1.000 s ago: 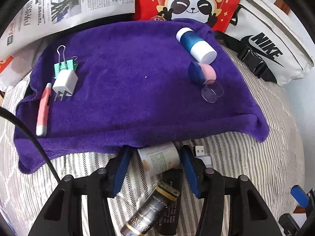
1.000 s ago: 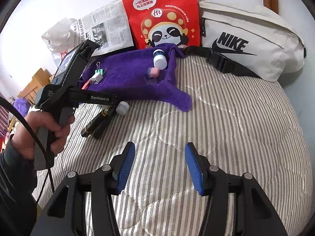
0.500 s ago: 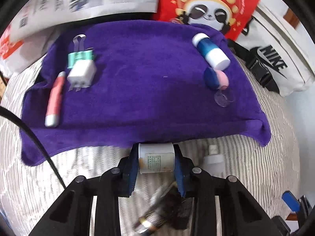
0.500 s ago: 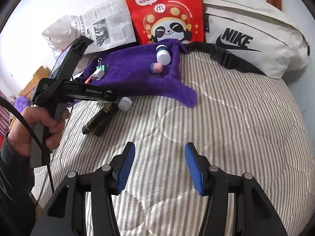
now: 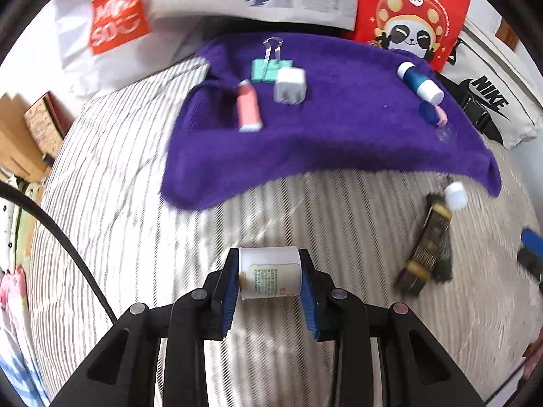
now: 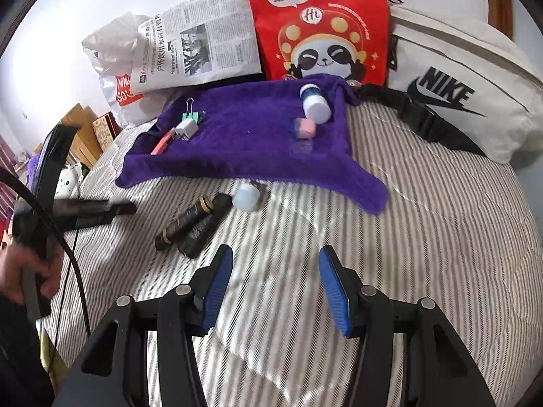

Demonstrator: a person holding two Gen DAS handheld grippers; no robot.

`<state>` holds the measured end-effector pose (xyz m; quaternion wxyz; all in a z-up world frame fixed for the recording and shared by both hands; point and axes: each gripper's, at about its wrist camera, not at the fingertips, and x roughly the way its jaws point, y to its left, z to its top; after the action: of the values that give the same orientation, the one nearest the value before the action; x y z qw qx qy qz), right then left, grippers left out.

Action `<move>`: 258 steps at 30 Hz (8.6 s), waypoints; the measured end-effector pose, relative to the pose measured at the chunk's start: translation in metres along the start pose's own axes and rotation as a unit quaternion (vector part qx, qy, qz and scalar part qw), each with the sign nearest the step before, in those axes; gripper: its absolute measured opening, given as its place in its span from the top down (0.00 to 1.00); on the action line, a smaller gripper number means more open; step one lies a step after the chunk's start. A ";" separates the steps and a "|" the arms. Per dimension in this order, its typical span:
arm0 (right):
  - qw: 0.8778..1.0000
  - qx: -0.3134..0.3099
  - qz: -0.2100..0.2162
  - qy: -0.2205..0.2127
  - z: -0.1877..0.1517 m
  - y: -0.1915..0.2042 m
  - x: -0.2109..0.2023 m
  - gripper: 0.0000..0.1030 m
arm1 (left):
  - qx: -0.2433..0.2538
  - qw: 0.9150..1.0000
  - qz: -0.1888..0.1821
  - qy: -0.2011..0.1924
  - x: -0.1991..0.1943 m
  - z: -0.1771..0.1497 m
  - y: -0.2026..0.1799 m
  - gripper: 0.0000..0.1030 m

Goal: Organize rigid objects
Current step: 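Grasp the small white bottle with the right gripper while the left holds the jar, then place the jar beside the pink stick with the left gripper while the right carries the bottle, then lower the small white bottle onto the towel and open the right gripper, then grasp the black-and-gold tube with the left gripper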

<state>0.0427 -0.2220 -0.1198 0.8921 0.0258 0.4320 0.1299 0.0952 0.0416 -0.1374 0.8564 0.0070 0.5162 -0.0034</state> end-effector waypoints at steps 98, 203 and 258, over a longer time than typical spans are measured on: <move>0.998 -0.048 -0.030 -0.030 0.061 0.008 0.024 0.77 | -0.017 0.989 -0.107 -0.101 -0.046 0.038 0.018 0.71; 0.996 -0.066 -0.053 -0.005 0.164 0.029 0.151 0.77 | -0.050 0.994 -0.057 -0.080 0.001 0.035 0.069 0.24; 0.995 0.019 -0.095 -0.022 0.047 -0.034 -0.011 0.38 | 0.109 0.982 -0.143 -0.050 -0.008 0.010 -0.065 0.24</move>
<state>0.0799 -0.2541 -0.0874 0.9092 0.0046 0.4147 0.0358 0.0995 -0.0232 -0.1264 0.8660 0.0263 0.4646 -0.1828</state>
